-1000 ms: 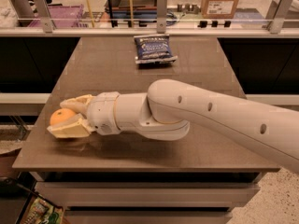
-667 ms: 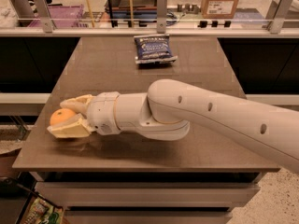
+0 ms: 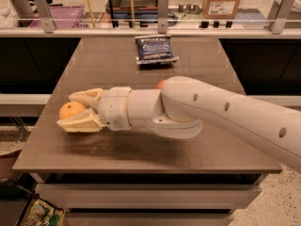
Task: Pick orange
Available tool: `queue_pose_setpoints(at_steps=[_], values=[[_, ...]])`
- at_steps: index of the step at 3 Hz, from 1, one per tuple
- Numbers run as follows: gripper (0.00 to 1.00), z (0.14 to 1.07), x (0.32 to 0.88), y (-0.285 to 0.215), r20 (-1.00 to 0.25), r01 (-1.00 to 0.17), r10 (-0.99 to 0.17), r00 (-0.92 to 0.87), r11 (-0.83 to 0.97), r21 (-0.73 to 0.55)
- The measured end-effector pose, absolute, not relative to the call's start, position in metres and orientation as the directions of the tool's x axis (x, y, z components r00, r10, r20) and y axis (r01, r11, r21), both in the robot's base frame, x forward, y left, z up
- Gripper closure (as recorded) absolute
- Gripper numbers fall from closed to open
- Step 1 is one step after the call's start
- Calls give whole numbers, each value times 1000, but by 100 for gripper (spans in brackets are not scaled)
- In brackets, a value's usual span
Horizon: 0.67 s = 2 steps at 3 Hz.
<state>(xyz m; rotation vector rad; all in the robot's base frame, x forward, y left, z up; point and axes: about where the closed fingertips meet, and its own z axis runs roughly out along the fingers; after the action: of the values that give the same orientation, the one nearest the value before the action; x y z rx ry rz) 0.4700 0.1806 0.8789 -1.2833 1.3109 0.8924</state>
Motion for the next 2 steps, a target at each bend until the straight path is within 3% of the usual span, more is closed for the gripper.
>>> queue_pose_setpoints(at_steps=[2], values=[[100, 911, 503, 139, -963, -959, -166, 213, 152, -239]])
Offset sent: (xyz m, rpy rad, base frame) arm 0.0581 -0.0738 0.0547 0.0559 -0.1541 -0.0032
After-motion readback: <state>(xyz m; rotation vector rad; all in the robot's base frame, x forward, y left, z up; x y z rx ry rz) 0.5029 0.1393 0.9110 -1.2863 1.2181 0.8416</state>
